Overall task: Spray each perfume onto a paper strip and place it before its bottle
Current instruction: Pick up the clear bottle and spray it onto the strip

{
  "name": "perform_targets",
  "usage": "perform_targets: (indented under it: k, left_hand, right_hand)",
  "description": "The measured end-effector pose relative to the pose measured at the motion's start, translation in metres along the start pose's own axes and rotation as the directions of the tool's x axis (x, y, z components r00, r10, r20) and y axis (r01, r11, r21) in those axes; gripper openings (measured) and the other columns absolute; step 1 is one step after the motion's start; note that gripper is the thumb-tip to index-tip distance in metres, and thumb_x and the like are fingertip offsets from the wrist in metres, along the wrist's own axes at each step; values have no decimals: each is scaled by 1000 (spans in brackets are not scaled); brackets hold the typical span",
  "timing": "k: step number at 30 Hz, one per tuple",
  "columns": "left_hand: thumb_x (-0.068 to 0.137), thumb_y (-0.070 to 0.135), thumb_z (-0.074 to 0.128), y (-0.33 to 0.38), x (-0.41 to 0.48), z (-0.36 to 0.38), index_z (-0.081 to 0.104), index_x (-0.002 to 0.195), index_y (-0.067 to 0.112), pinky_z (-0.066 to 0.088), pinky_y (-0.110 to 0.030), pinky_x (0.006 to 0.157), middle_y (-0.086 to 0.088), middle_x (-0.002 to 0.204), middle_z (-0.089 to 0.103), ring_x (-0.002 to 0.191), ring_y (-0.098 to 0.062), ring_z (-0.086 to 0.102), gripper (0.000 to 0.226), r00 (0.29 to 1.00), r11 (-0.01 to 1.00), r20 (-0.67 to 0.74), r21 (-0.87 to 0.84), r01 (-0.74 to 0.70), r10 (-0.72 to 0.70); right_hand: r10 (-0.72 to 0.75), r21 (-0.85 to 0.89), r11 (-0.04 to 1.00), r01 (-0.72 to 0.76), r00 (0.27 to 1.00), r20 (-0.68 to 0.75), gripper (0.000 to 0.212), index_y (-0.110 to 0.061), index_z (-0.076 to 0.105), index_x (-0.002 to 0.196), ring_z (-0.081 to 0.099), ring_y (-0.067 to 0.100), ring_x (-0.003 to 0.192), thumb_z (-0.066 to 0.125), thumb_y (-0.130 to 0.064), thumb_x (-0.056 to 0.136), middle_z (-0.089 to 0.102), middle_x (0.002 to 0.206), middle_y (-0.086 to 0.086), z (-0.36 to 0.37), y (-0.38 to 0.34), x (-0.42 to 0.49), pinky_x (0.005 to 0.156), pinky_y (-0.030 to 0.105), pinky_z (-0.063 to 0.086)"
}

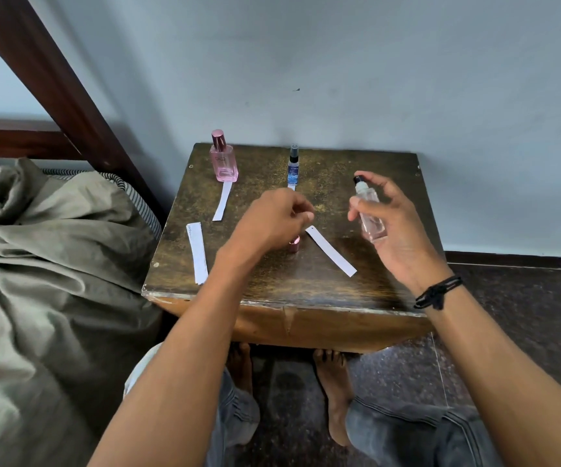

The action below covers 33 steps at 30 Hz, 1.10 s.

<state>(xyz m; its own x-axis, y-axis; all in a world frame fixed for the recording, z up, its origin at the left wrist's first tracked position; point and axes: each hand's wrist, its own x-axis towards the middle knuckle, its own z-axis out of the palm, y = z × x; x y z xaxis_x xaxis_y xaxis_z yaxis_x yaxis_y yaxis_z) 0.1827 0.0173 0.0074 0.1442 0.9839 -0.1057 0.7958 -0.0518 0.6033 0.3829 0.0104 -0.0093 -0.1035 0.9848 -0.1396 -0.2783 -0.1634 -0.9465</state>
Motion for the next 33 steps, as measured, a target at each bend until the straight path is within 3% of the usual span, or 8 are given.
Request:
perform_targets:
  k: [4,12,18,27,30,33]
  left_hand:
    - [89,25,65,7,1,17,75,102,24,50,-40,93,1,105,74,100,-23,66,16,997,981,-69,195,-14,28]
    - [86,24,63,14,3,39,72,108,19,39,-43,94,-3,110,70,106,-30,62,24,991,910,-120,414,-11,67]
    - [86,17,60,16,6,43,72,107,17,41,-41,89,-6,106,72,101,-32,65,24,990,911,-131,413,5,54]
    - [87,13,64,22,4,38,76,97,21,45,-39,87,-5,105,72,100,-31,65,18,993,944,-114,330,2,37]
    - [86,12,64,22,3,37,73,91,23,44,-38,85,-3,104,70,99,-29,64,15,992,946,-112,323,-10,49]
    - [85,10,64,22,3,36,71,90,25,41,-36,83,-1,102,71,97,-29,64,17,993,949,-110,315,-15,52]
  right_hand:
    - [46,95,994,-47,999,13,26,-20,64,122,56,16,67,63,-18,96,64,74,1,-4,-3,-3,51,23,33]
    - [58,-35,998,-59,998,-31,29,-17,66,124,58,14,63,66,-22,95,62,75,10,-8,-4,-10,51,22,37]
    - [75,-39,996,-77,997,-34,24,-21,68,120,56,15,67,65,-21,96,64,73,7,-11,-7,-13,55,25,36]
    - [163,150,976,-157,986,-29,30,-18,63,126,41,13,55,54,-33,101,59,72,7,-23,-8,-10,35,18,25]
    - [177,170,972,-159,979,-96,31,-20,68,122,50,12,61,57,-35,99,62,72,2,-24,-5,-9,46,20,36]
    - [192,174,970,-169,974,-124,25,-23,69,116,52,13,61,57,-34,97,61,71,2,-24,-5,-8,48,21,37]
